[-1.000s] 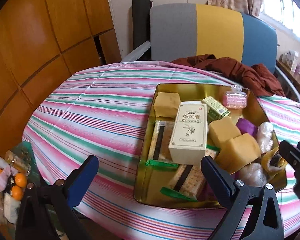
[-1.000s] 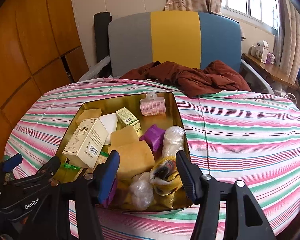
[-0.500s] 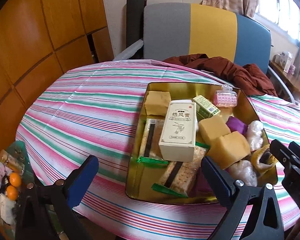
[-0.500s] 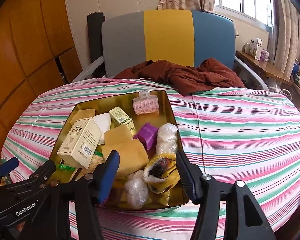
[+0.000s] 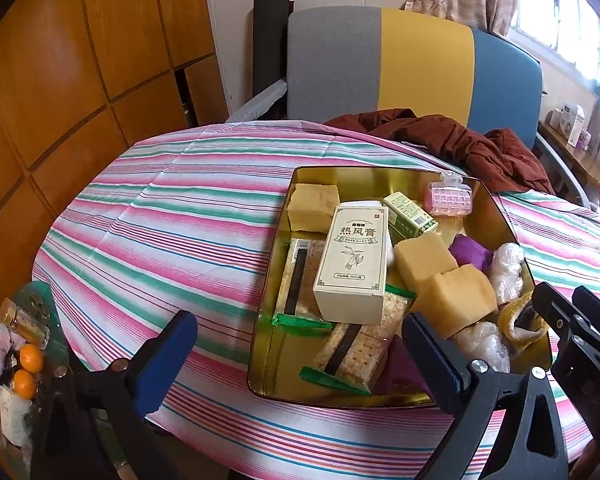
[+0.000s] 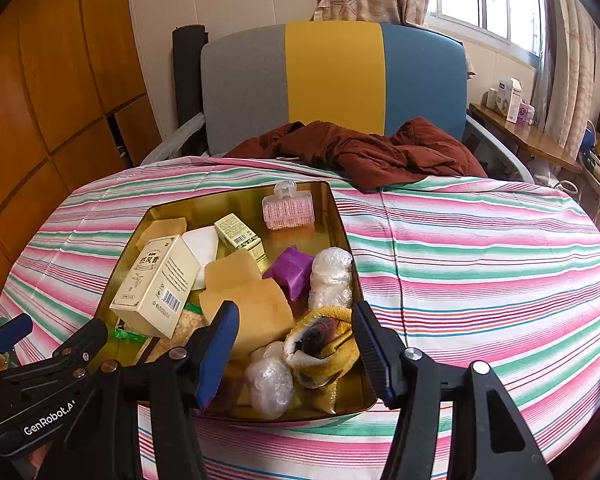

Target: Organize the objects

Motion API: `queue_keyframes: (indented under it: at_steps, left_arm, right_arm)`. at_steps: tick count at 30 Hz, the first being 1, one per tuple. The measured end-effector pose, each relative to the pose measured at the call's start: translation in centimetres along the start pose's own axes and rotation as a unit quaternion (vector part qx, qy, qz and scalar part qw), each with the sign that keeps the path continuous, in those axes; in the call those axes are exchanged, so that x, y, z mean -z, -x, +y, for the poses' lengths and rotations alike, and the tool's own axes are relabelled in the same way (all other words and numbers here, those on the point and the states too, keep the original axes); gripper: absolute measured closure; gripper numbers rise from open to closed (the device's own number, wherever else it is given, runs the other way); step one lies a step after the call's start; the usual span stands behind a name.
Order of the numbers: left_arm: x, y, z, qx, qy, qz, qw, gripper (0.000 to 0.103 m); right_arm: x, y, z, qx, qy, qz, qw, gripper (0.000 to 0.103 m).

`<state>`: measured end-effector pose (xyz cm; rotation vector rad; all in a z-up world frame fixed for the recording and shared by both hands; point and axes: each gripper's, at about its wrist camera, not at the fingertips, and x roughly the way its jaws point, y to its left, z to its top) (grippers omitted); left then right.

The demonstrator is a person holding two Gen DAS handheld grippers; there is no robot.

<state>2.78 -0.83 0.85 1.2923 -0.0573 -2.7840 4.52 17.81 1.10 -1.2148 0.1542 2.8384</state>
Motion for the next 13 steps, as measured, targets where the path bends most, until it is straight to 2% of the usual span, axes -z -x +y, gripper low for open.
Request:
queue_keyframes:
  at_steps: [10,13]
  left_arm:
    - [0.08,0.37,-0.22,0.007,0.002,-0.008,0.9999,0.000]
    - [0.20,0.49,-0.48,-0.002,-0.003,-0.016,0.9999,0.001]
  right_arm:
    - [0.14,-0.25,-0.18,0.002,-0.001,0.003,1.000,0.044]
    - [0.16,-0.25,-0.19,0.002,-0.001,0.002,1.000,0.044]
